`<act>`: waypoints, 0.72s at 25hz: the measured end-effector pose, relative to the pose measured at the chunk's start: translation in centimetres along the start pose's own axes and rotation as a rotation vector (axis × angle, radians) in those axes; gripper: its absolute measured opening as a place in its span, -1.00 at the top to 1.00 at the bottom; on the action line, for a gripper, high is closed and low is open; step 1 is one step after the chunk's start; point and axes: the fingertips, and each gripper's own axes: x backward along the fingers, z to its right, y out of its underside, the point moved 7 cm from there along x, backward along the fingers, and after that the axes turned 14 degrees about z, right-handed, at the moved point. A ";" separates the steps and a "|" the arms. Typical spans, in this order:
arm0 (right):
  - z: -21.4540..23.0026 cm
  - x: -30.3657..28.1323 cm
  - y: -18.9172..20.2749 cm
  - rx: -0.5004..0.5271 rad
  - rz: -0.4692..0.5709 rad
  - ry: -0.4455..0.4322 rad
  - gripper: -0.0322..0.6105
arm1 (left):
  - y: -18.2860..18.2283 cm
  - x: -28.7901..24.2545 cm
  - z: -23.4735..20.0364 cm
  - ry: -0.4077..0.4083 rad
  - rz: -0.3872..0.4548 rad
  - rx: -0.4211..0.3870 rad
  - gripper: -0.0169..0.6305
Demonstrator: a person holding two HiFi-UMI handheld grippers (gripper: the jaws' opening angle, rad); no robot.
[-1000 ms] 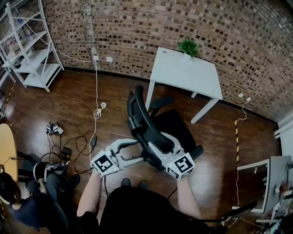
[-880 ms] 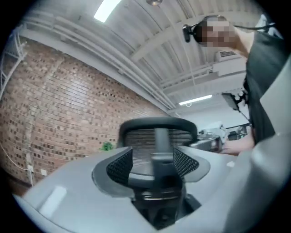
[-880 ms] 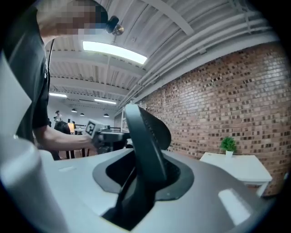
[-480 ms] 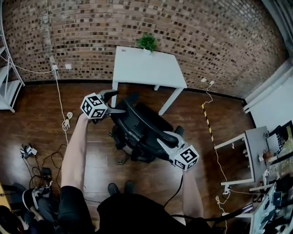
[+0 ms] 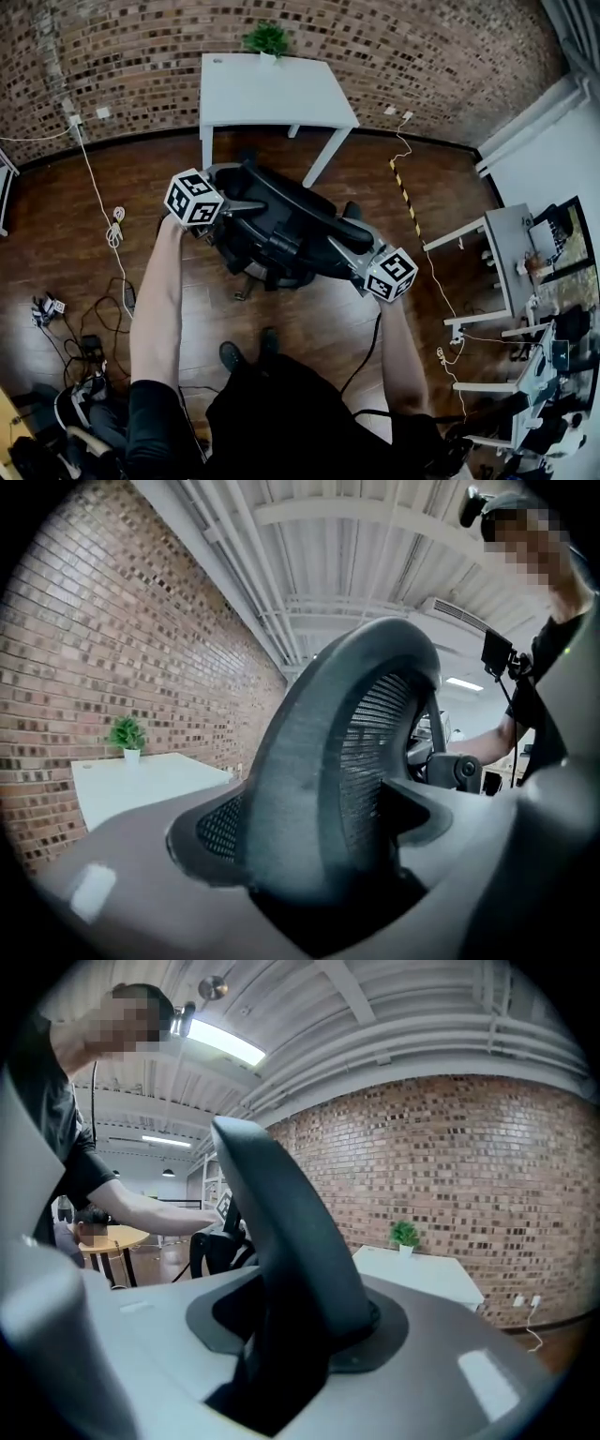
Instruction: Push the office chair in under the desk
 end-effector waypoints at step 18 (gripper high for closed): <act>4.6 14.0 0.9 -0.114 0.164 -0.272 0.33 | 1.7 -5.7 15.2 -0.270 0.126 -0.151 -0.62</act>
